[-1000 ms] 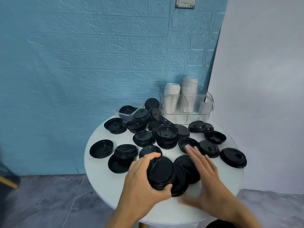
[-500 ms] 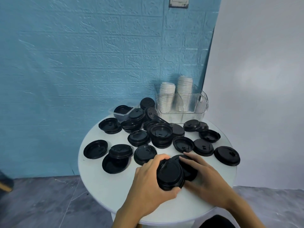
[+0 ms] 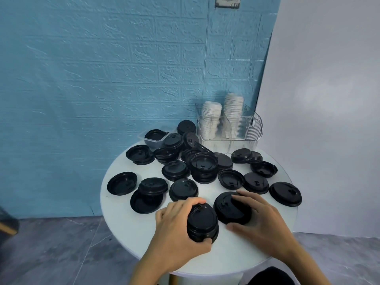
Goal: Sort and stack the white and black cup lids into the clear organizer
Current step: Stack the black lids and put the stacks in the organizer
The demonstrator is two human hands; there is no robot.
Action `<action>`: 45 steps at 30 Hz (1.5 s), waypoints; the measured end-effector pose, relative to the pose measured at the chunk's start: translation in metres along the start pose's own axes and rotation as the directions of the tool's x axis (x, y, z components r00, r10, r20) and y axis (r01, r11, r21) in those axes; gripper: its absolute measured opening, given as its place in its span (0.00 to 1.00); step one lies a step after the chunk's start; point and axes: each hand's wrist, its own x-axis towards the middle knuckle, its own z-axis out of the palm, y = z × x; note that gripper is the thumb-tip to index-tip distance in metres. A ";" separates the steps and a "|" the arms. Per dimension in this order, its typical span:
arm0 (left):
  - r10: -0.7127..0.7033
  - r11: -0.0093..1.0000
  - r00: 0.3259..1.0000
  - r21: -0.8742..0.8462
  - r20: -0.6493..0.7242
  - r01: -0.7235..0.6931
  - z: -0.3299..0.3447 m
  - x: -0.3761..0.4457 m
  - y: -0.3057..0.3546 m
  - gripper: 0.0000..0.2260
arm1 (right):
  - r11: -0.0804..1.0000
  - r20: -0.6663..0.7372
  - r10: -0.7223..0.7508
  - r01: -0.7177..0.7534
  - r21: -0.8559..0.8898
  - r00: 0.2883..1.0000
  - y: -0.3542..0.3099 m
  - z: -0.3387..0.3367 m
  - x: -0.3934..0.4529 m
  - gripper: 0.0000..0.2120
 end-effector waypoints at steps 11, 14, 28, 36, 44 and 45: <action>-0.002 0.989 0.986 -0.145 -0.164 -0.022 -0.007 -0.004 0.000 0.35 | 0.995 0.119 -0.045 0.055 -0.084 0.992 -0.007 -0.001 -0.012 0.34; -0.024 0.977 0.978 -0.214 -0.207 -0.021 -0.008 0.000 0.000 0.37 | 0.990 0.152 -0.090 0.106 -0.099 0.984 -0.018 0.006 -0.010 0.39; -0.037 0.959 0.988 -0.283 -0.150 -0.007 -0.001 0.007 0.007 0.37 | 0.996 0.406 -0.085 0.066 0.060 0.910 -0.027 0.002 0.005 0.52; 0.024 0.984 1.000 -0.175 0.017 -0.021 0.004 0.009 0.005 0.39 | 0.993 0.311 -0.111 0.121 -0.013 0.944 -0.038 0.014 -0.001 0.56; 0.043 0.986 0.999 -0.163 -0.020 -0.046 0.004 0.009 0.001 0.40 | 0.996 0.308 -0.089 0.093 0.001 0.947 -0.034 0.009 -0.003 0.57; 0.045 0.985 0.998 -0.166 -0.036 -0.051 0.004 0.009 0.000 0.40 | 0.995 0.298 -0.091 0.095 0.001 0.950 -0.034 0.010 -0.003 0.56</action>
